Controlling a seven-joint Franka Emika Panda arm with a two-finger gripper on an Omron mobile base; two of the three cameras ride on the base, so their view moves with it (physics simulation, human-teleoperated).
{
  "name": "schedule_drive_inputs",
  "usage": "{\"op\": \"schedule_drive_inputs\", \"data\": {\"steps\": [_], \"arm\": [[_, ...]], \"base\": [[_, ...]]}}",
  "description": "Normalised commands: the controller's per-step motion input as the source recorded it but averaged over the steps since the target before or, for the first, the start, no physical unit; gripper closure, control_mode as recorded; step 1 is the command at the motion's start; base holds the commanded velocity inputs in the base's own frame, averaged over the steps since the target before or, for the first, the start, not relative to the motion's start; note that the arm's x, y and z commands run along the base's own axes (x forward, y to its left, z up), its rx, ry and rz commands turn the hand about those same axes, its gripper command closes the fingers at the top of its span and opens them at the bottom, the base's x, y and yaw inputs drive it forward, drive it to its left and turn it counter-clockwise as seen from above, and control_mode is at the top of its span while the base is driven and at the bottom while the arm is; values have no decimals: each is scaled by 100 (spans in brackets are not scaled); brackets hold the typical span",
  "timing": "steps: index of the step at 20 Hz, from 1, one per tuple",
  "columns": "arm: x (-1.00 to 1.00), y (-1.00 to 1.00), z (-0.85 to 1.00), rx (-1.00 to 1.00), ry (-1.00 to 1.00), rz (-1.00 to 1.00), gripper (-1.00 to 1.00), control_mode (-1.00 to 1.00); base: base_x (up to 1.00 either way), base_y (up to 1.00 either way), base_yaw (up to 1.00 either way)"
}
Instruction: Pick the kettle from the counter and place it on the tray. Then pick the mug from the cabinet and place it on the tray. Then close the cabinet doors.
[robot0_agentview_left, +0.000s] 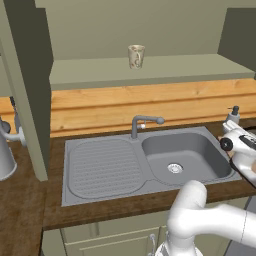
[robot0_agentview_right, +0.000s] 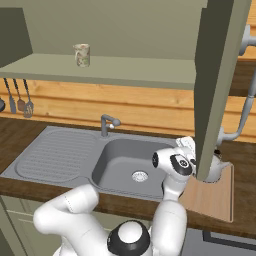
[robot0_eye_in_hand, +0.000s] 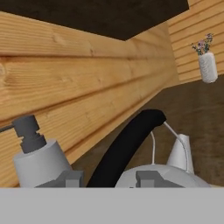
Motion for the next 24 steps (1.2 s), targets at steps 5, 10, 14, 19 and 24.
{"op": "schedule_drive_inputs", "data": {"steps": [5, 10, 14, 19, 24], "arm": [[0, -1, -24, 0, 0, 0, 100, -100], [-3, 1, -5, -3, 0, 0, -100, -100], [-2, 8, 0, -5, 0, 0, -100, -100], [-7, 23, 4, -3, 0, 0, -100, -100], [-7, 21, 11, -1, 0, 0, -100, -100]], "base": [[0, 0, 0], [0, 0, 0], [0, 0, 0], [0, 0, 0], [0, 0, 0]]}}
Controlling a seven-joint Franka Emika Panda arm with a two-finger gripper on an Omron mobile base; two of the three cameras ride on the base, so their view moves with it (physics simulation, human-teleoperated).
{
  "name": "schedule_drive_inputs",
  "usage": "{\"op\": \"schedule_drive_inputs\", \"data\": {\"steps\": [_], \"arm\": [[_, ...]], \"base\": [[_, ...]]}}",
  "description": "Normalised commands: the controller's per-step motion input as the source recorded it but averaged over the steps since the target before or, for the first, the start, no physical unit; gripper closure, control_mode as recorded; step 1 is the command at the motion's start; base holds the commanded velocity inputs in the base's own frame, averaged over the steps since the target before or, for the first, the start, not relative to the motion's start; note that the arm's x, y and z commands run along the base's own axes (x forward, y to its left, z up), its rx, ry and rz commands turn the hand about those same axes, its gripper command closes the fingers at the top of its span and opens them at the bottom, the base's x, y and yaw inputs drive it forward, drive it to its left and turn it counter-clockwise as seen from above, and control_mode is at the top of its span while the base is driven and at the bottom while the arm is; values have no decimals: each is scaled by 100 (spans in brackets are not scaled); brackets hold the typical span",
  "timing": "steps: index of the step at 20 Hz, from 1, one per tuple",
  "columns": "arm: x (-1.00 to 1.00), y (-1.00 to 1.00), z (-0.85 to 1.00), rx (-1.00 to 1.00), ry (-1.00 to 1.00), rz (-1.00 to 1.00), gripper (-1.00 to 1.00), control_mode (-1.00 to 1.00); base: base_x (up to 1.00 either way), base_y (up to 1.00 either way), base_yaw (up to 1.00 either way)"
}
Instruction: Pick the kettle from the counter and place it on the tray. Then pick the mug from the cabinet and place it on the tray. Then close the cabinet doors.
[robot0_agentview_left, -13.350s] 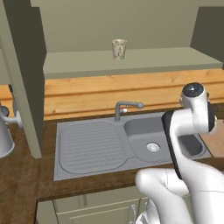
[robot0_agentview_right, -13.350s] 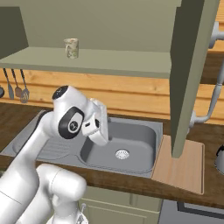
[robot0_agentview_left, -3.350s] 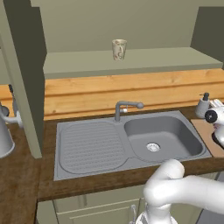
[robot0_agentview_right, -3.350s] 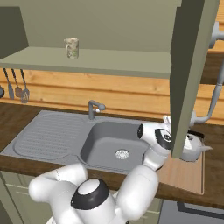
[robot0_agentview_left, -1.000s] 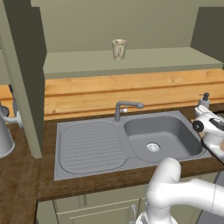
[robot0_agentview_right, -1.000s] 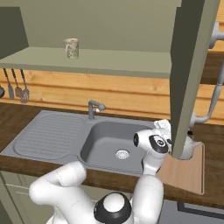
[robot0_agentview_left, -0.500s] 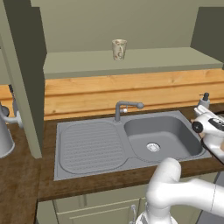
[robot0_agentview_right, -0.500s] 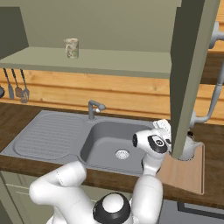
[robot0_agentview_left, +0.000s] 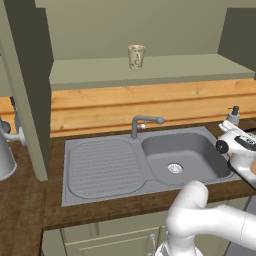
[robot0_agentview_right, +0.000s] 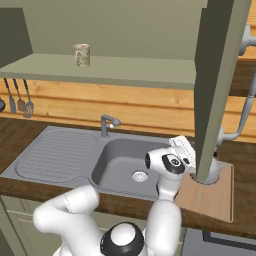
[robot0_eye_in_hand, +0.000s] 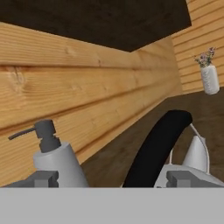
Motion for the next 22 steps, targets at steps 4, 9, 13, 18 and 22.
{"op": "schedule_drive_inputs", "data": {"steps": [4, 9, 13, 18, 22], "arm": [[0, 8, 1, -4, 4, -1, -100, -100], [0, 0, -8, -1, 11, -8, -100, -100], [0, 0, -25, 1, 7, -3, -100, -100], [-2, -2, -31, 11, 1, 0, -100, -100], [-22, -6, -32, 15, 3, -1, -100, -100]], "base": [[0, 0, 0], [0, 0, 0], [0, 0, 0], [0, 0, 0], [0, 0, 0]]}}
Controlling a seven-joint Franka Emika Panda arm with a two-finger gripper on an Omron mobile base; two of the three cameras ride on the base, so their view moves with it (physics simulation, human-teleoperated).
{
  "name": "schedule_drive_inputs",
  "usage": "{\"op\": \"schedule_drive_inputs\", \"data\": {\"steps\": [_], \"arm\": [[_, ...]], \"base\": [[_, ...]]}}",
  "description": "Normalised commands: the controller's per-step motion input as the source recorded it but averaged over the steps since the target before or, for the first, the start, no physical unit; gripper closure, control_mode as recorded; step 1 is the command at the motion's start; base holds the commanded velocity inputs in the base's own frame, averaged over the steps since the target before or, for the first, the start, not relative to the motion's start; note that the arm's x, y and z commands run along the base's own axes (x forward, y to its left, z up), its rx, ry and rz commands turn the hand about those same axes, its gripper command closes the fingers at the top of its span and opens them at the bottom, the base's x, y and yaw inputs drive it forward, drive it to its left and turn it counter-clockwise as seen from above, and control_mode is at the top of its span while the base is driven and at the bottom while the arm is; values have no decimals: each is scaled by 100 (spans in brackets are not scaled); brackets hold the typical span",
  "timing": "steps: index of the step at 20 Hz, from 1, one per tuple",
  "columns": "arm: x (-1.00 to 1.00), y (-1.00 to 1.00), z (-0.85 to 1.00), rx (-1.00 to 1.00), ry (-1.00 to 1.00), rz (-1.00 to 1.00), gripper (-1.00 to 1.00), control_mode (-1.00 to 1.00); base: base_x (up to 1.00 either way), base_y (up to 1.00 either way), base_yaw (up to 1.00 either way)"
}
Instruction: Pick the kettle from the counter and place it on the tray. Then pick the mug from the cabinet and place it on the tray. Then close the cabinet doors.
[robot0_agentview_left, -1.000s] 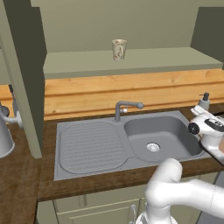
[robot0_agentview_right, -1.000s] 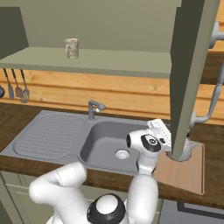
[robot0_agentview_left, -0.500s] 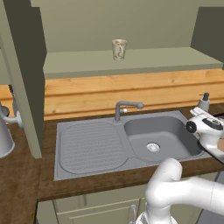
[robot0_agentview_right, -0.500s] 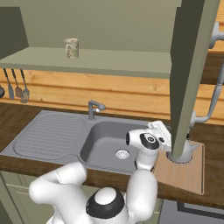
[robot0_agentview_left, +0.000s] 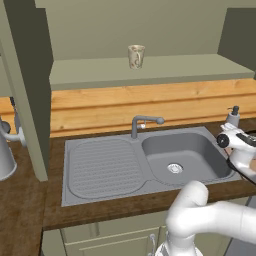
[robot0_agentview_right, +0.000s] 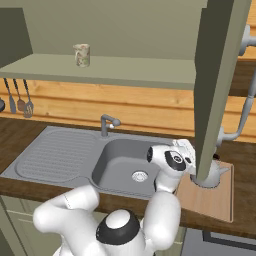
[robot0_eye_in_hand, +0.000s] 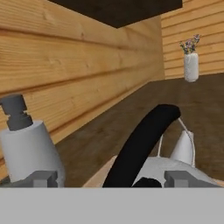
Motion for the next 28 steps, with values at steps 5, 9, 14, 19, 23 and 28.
{"op": "schedule_drive_inputs", "data": {"steps": [5, 9, 14, 19, 23, 28], "arm": [[-29, 0, -42, 16, 7, -8, -100, -100], [-7, 4, -16, 5, -4, -3, -100, -100], [-19, 19, 6, 0, -1, 0, -100, -100], [-39, 28, 9, 0, 0, 0, -100, -100], [-48, 36, 40, 0, -3, 0, -100, -100], [-43, 47, 54, 0, -2, 0, -100, -100]], "base": [[0, 0, 0], [0, 0, 0], [0, 0, 0], [0, 0, 0], [0, 0, 0], [0, 0, 0]]}}
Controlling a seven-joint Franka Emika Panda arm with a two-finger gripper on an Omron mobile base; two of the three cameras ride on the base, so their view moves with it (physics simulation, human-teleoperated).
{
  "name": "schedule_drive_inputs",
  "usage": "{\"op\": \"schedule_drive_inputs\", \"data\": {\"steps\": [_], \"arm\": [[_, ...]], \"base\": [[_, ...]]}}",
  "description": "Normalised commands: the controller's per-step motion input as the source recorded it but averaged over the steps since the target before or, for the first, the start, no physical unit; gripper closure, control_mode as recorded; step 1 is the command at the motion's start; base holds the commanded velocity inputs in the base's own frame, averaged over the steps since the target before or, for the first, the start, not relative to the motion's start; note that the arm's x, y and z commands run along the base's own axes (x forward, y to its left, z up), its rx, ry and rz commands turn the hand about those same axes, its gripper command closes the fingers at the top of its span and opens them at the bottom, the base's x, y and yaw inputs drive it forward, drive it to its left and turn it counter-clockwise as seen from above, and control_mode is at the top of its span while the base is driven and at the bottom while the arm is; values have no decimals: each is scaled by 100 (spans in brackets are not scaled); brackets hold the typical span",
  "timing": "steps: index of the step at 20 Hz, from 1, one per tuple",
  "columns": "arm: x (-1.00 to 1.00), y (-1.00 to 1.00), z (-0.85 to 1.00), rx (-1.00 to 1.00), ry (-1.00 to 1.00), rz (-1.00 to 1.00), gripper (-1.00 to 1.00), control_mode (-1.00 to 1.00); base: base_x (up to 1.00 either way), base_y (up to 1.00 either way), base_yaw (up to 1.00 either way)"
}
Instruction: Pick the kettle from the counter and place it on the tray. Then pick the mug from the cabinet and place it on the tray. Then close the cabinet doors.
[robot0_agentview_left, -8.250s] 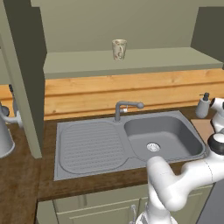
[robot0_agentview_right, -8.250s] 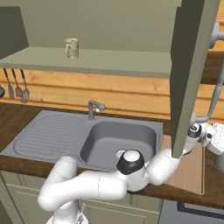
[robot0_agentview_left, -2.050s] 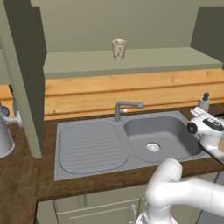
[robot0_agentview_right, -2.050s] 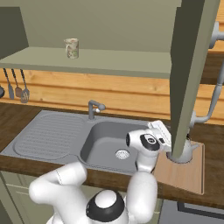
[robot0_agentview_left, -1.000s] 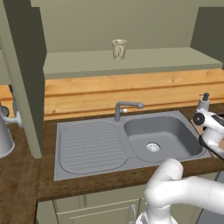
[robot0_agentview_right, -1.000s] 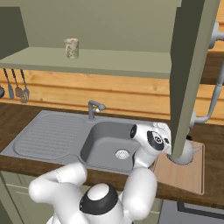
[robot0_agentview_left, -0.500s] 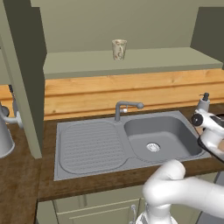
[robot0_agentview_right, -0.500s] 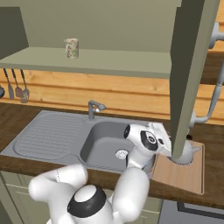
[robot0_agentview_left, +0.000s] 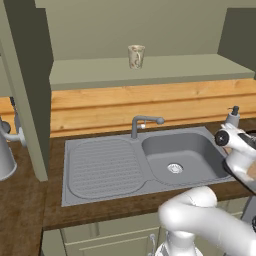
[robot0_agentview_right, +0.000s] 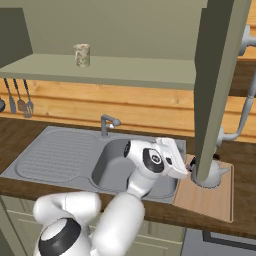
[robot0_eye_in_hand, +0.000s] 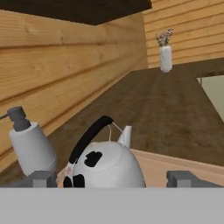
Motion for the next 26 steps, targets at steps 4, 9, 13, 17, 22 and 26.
{"op": "schedule_drive_inputs", "data": {"steps": [4, 9, 13, 17, 22, 26], "arm": [[-39, 49, 55, 0, -1, 0, -100, -100], [-28, 44, 41, 0, 0, 0, -100, -100], [-20, 44, 29, 0, 0, 4, -100, -100], [-23, 39, 23, 0, 0, 8, -100, -100], [-19, 35, 13, 0, 0, 9, -100, -100], [-24, 36, 13, 0, 0, 11, -100, -100]], "base": [[0, 0, 0], [0, 0, 0], [0, 0, 0], [0, 0, 0], [0, 0, 0], [0, 0, 0]]}}
